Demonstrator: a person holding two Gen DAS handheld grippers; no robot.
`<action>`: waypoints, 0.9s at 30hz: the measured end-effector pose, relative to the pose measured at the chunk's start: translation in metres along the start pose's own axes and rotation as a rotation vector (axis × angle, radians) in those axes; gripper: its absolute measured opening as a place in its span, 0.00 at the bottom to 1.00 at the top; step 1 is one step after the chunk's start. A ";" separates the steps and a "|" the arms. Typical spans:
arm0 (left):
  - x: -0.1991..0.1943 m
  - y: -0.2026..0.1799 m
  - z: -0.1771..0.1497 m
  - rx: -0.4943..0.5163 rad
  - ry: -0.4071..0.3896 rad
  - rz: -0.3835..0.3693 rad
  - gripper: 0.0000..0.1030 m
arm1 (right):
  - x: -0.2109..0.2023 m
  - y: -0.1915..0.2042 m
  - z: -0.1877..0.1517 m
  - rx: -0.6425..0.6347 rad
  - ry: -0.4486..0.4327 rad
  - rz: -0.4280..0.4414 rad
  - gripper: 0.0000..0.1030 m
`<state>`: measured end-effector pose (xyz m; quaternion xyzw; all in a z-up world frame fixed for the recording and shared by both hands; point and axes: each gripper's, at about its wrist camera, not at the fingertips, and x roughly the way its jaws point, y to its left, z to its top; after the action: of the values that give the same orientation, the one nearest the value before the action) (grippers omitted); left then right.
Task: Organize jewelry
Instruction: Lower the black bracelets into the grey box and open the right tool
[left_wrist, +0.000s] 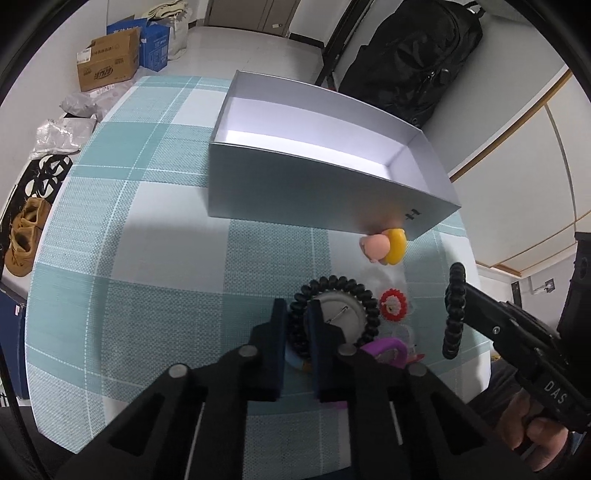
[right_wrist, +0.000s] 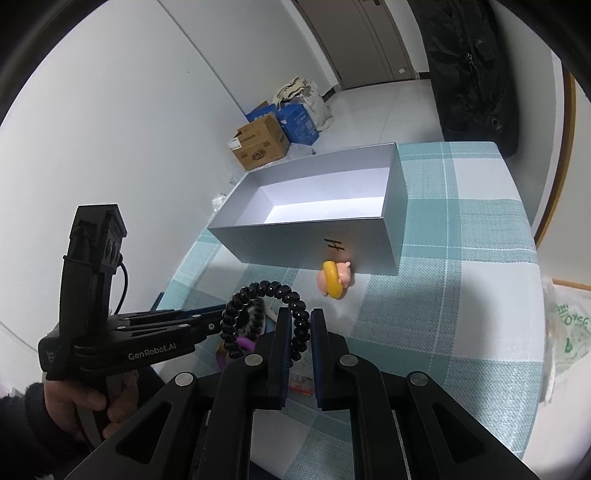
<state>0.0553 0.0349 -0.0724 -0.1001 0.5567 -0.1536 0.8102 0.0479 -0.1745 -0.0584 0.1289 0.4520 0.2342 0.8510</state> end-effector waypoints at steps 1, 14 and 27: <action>-0.001 0.000 0.000 -0.004 -0.004 -0.004 0.05 | 0.000 0.000 0.000 0.001 0.001 0.000 0.09; -0.026 -0.003 0.003 0.005 -0.090 -0.008 0.05 | -0.006 -0.003 0.006 0.019 -0.024 0.002 0.09; -0.052 -0.007 0.036 -0.021 -0.177 -0.100 0.05 | -0.016 -0.003 0.055 0.022 -0.074 -0.016 0.09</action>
<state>0.0702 0.0464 -0.0117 -0.1493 0.4787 -0.1786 0.8465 0.0867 -0.1854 -0.0179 0.1432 0.4237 0.2172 0.8677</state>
